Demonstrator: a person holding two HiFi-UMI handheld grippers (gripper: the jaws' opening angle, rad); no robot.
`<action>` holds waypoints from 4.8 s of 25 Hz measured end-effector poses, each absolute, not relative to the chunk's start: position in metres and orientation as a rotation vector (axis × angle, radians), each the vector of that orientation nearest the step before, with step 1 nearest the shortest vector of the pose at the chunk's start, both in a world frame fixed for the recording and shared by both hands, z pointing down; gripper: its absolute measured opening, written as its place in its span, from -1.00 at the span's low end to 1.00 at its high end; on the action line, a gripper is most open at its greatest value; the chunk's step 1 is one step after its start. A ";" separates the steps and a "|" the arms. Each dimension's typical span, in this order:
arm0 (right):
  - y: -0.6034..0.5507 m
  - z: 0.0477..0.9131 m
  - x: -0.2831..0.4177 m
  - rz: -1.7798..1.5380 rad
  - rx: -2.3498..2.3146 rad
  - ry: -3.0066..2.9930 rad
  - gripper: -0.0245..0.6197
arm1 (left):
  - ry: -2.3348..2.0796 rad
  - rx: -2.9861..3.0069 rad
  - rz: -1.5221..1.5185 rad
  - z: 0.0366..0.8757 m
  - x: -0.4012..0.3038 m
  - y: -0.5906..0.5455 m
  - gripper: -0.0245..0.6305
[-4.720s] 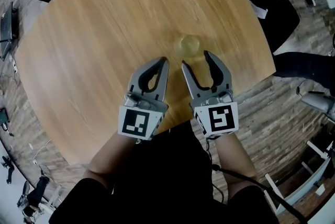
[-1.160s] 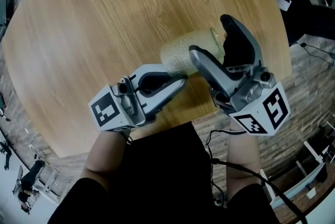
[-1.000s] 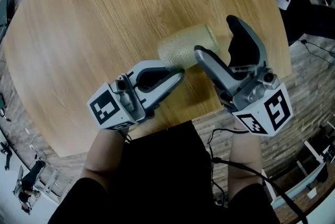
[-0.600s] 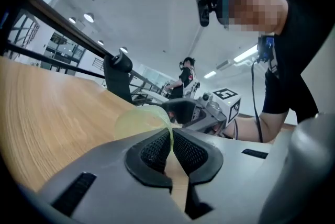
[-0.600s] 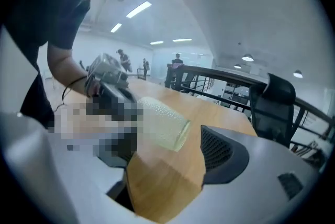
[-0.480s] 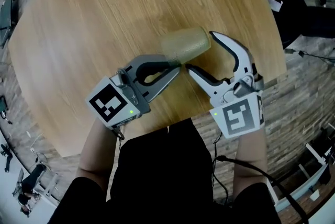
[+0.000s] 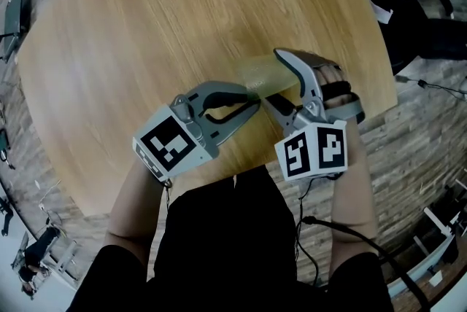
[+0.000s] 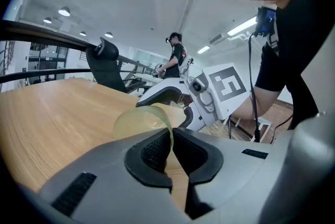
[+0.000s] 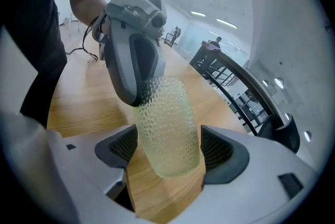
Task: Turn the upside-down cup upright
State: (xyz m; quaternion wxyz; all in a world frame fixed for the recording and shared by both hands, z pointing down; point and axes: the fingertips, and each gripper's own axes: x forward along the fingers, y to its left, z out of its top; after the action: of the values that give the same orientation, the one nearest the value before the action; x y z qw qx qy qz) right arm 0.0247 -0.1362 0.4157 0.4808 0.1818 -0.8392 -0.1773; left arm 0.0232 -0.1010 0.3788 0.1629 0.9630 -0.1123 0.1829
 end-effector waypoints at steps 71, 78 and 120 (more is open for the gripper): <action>-0.136 0.450 -0.006 0.354 0.633 -2.518 0.07 | -1.024 2.517 0.513 0.446 -0.022 -0.191 -0.90; -0.132 0.446 0.004 0.363 0.650 -2.507 0.07 | -1.042 2.521 0.519 0.441 -0.024 -0.187 -0.90; -0.073 0.130 0.057 -0.016 1.667 -2.653 -0.89 | -1.580 2.636 -0.001 0.140 -0.008 -0.071 -0.90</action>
State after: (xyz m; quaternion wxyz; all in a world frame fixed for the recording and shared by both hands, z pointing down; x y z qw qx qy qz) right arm 0.0570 -0.0726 0.1298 0.0041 0.5319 -0.8468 -0.0051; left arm -0.0083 -0.0711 0.1401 0.0339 0.8572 -0.5139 -0.0002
